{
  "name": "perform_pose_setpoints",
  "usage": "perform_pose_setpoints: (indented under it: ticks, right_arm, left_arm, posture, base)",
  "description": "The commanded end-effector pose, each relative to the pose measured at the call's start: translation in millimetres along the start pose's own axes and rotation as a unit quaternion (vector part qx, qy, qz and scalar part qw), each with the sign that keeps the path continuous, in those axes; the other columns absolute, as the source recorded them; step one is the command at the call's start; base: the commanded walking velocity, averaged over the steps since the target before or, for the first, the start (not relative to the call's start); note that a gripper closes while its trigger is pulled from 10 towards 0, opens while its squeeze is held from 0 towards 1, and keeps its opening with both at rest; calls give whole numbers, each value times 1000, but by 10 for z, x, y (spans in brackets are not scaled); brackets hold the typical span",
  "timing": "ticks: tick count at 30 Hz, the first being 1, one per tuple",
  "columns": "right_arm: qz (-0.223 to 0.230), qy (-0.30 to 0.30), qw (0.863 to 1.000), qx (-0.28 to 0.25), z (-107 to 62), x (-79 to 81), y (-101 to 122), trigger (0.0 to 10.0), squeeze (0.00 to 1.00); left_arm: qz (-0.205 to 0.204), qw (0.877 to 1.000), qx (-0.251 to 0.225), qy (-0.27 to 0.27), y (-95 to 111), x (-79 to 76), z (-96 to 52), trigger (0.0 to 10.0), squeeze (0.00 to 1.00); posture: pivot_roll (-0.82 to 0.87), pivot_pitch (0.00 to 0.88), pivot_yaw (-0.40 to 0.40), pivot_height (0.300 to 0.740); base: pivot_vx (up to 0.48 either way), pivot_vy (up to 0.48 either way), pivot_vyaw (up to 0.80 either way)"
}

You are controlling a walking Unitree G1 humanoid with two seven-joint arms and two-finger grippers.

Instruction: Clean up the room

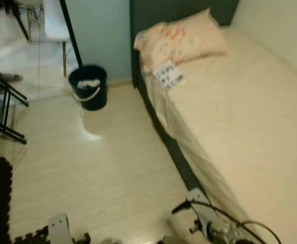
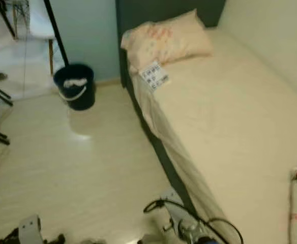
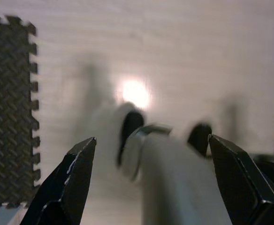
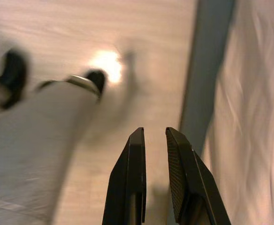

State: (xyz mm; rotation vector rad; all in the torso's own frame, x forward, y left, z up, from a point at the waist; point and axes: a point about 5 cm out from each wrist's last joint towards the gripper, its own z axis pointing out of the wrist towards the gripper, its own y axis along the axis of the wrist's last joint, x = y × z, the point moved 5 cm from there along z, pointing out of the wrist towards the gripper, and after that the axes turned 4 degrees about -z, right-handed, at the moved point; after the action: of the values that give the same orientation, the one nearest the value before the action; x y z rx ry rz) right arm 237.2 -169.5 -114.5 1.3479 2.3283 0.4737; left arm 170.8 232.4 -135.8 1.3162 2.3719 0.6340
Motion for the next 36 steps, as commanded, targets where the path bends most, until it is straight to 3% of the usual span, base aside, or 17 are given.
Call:
perform_pose_setpoints:
  ticks: [1, 18, 36]
  right_arm:
    - [8, 7, 1000, 25, -5, 74, -166, 10000, 0]
    - [5, -1, 999, 35, -9, 49, -204, 10000, 0]
    - [8, -9, 999, 37, -11, 33, -216, 10000, 0]
  left_arm:
    - [4, 1000, 5, 6, -38, 65, -11, 10000, 0]
    - [5, 1000, 5, 3, -45, 54, -11, 10000, 0]
    - [18, 999, -11, -28, 18, -34, -9, 10000, 0]
  posture:
    - [-52, 0, -2, 719]
    - [-49, 0, -1, 719]
    - [-50, 0, -3, 719]
  base:
    - [-435, 0, -750]
    - [-431, 0, -757]
    - [0, 0, -763]
